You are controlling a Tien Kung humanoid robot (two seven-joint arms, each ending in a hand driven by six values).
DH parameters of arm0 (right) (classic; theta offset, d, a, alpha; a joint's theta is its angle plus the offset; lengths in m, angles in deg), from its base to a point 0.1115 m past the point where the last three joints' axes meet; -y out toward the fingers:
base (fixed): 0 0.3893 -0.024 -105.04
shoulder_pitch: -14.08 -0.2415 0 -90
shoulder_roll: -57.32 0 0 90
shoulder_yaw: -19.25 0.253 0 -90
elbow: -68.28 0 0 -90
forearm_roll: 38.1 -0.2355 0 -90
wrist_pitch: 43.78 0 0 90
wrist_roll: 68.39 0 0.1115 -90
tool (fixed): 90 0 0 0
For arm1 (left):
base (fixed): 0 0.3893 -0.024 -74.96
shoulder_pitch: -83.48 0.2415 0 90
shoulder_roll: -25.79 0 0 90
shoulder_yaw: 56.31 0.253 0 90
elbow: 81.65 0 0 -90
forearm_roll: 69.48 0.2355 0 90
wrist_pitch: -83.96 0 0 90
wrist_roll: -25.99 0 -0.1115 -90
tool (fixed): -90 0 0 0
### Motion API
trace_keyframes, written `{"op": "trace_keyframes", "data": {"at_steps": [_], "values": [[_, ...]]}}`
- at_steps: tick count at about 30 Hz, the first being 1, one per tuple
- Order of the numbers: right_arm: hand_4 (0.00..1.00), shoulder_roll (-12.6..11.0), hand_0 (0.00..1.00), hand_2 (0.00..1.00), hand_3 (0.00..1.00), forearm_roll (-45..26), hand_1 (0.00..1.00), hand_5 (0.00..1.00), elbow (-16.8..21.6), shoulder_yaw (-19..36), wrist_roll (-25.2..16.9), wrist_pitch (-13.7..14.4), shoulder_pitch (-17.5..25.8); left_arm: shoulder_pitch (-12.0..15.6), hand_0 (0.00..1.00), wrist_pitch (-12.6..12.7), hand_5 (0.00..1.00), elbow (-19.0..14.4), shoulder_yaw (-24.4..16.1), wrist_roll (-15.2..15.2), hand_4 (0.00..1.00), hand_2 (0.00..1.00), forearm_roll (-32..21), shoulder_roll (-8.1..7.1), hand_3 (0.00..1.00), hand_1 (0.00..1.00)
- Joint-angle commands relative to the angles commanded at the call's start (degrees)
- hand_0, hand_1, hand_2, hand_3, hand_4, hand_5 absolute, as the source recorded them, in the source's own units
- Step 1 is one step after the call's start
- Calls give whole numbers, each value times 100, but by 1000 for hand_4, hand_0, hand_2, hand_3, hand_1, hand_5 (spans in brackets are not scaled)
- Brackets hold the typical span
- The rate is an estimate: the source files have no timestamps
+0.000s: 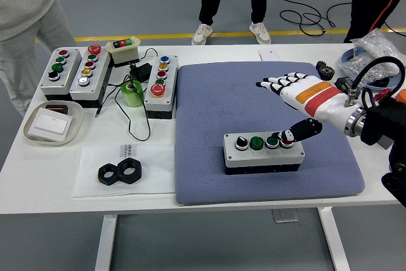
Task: Pick up the button,place it on the desk,press the button,press the button
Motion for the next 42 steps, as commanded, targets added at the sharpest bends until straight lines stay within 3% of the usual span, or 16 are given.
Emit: {"op": "trace_keyframes", "data": {"at_steps": [3,4,9,10,15,16,21,22,28,29,31,42], "values": [[793,-83,794,626,970,-13,685,101,-7,30,72,183,1,2,742,5,998,0,13,-2,574,971,-23,8,767,898],[546,-128,443,399,890,0,352,2,-25,48,101,228,4,-3,742,6,998,0,34,-4,574,971,-51,11,768,899],[546,-257,443,399,890,34,352,2,-128,72,104,182,-16,-10,742,0,998,0,23,2,574,971,-52,4,768,899],[545,-265,333,290,847,33,236,2,-132,77,106,179,-15,-9,742,-1,998,0,22,2,573,971,-51,3,768,898],[545,-399,333,290,847,82,236,2,-93,147,146,231,59,26,742,-8,998,0,0,12,573,971,-23,-8,768,898],[530,-443,318,223,786,80,166,2,-81,160,170,270,84,37,741,-7,998,0,1,11,573,971,-24,-8,767,898],[530,-689,318,223,786,146,166,2,48,193,240,352,184,62,741,-4,998,0,33,3,573,971,-52,4,767,898],[448,-770,276,169,727,168,114,2,99,194,238,342,208,66,742,-3,998,0,42,0,573,971,-63,5,766,898],[448,-1186,276,169,727,256,114,2,299,154,141,31,332,104,742,-4,998,0,29,0,573,971,-52,-14,766,898],[401,-1221,249,139,630,262,86,2,318,163,133,-6,355,106,742,-5,998,0,22,1,572,971,-46,-18,765,898],[401,-1282,249,139,630,260,86,2,386,197,115,-93,414,104,742,-21,998,0,25,-2,572,971,-43,-28,765,898],[380,-1276,214,106,572,489,57,2,560,197,35,-571,523,88,742,-39,998,0,35,-2,572,971,-40,-36,763,897]]}}
